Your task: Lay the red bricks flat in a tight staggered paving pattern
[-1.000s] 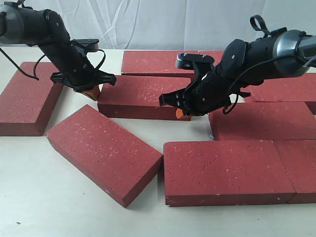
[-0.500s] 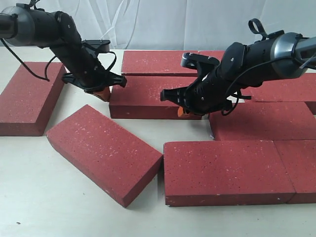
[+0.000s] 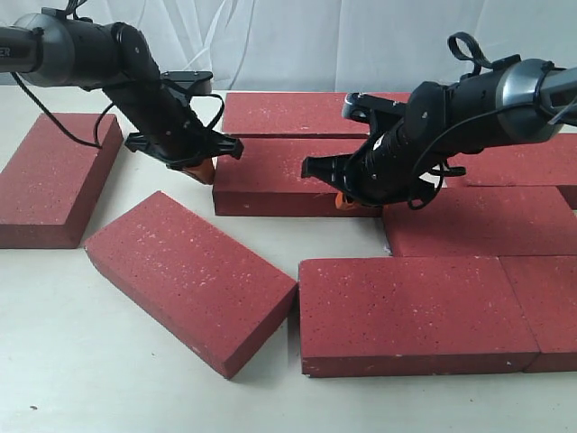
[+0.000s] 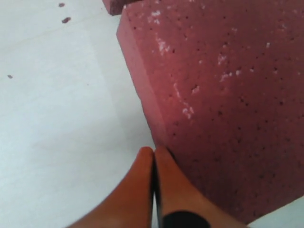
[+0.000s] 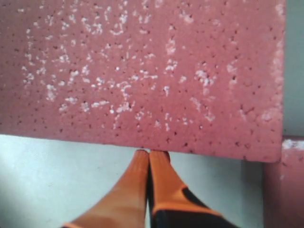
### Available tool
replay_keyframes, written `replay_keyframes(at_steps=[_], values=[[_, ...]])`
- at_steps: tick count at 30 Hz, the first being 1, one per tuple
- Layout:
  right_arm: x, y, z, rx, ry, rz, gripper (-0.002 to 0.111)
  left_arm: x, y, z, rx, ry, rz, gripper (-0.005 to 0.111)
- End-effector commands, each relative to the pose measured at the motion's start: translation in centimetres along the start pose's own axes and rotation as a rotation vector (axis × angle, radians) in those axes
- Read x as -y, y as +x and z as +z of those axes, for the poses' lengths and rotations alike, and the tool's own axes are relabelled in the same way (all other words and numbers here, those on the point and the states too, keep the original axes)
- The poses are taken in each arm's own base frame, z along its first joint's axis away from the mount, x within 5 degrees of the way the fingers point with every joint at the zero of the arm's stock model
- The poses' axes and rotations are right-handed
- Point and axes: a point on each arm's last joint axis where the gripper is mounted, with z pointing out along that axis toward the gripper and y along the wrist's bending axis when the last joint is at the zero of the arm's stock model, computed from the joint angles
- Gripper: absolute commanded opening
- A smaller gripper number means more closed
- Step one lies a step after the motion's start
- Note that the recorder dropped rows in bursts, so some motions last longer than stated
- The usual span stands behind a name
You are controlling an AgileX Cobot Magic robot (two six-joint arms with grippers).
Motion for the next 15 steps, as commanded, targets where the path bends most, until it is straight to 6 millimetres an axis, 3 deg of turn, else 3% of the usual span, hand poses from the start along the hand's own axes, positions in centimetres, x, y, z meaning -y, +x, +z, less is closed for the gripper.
replay_keyframes(at_steps=[1,15], values=[[0.1,-0.6,-0.1,0.042,0.002,-0.008,-0.001,0.6,-0.2,0.0,0.022,0.037,-0.001,0.0],[0.3,-0.1,-0.1,-0.006,0.024,-0.044,-0.001,-0.4,-0.1,-0.1,0.003,-0.036,0.059,0.0]])
